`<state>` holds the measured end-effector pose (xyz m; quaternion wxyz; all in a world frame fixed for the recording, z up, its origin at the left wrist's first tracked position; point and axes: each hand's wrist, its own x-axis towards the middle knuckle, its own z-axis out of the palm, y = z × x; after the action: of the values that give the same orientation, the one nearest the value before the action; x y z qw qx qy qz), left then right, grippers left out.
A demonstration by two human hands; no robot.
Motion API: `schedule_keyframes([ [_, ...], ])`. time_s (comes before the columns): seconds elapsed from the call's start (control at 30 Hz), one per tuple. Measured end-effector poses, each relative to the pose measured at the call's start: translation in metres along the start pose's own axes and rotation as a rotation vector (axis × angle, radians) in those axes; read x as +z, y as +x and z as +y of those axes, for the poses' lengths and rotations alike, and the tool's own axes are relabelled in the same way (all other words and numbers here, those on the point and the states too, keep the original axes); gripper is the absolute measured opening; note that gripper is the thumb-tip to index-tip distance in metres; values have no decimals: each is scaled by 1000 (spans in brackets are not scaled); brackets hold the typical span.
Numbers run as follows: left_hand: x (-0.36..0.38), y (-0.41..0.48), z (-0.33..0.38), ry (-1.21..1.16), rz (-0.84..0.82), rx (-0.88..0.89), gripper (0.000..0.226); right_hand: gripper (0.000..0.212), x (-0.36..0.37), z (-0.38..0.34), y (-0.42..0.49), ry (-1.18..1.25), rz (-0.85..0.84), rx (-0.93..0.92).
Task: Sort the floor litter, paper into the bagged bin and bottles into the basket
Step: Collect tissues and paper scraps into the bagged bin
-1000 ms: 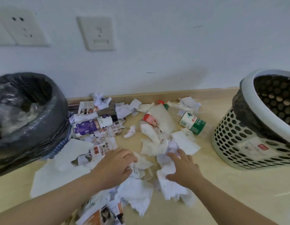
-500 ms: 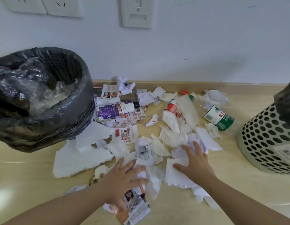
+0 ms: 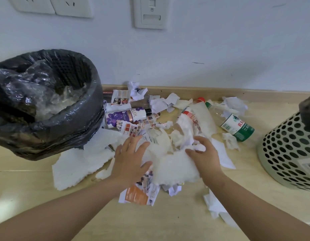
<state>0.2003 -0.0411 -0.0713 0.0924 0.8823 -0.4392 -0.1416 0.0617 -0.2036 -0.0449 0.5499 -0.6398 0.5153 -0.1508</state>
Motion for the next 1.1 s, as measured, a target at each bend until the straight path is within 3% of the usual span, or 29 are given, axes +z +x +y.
schedule_keyframes([
  [0.07, -12, 4, 11, -283, 51, 8, 63, 36, -2, -11, 2, 204, 11, 79],
  [0.17, -30, 11, 30, -989, -229, -219, 54, 30, 0, -23, 1, 424, -34, 173],
  [0.23, -37, 14, 37, -1312, -350, -436, 51, 20, 3, -30, -1, 496, -47, 209],
  [0.33, -39, 17, 32, -1385, -307, -556, 49, 16, 5, -29, 0, 547, -21, 236],
  [0.37, -39, 17, 29, -1368, -271, -586, 47, 18, 4, -25, 1, 482, -3, 230],
  [0.5, -40, 15, 10, -1402, -194, -811, 38, 24, -2, 2, -2, -144, -35, 166],
  [0.6, -40, 12, 1, -1556, -259, -937, 30, 21, 0, 15, -9, -204, -146, 227],
  [0.67, -38, 12, -4, -1613, -272, -946, 26, 31, 3, 19, -7, -297, -145, 200],
  [0.73, -32, 14, -8, -1463, -241, -907, 35, 47, 3, 25, -1, -543, -130, 163],
  [0.83, -19, 13, -18, -544, -175, -592, 62, 68, 0, 30, 2, -861, -147, 99],
  [0.9, -17, 9, -17, -97, -95, -305, 71, 79, -3, 34, 4, -1005, -176, 41],
  [0.97, -15, 8, -11, 37, -115, -127, 76, 83, -7, 36, 6, -1068, -202, 20],
  [1.1, 3, 2, 0, 124, -399, 28, 94, 72, -10, 37, 6, -1205, -208, -96],
])
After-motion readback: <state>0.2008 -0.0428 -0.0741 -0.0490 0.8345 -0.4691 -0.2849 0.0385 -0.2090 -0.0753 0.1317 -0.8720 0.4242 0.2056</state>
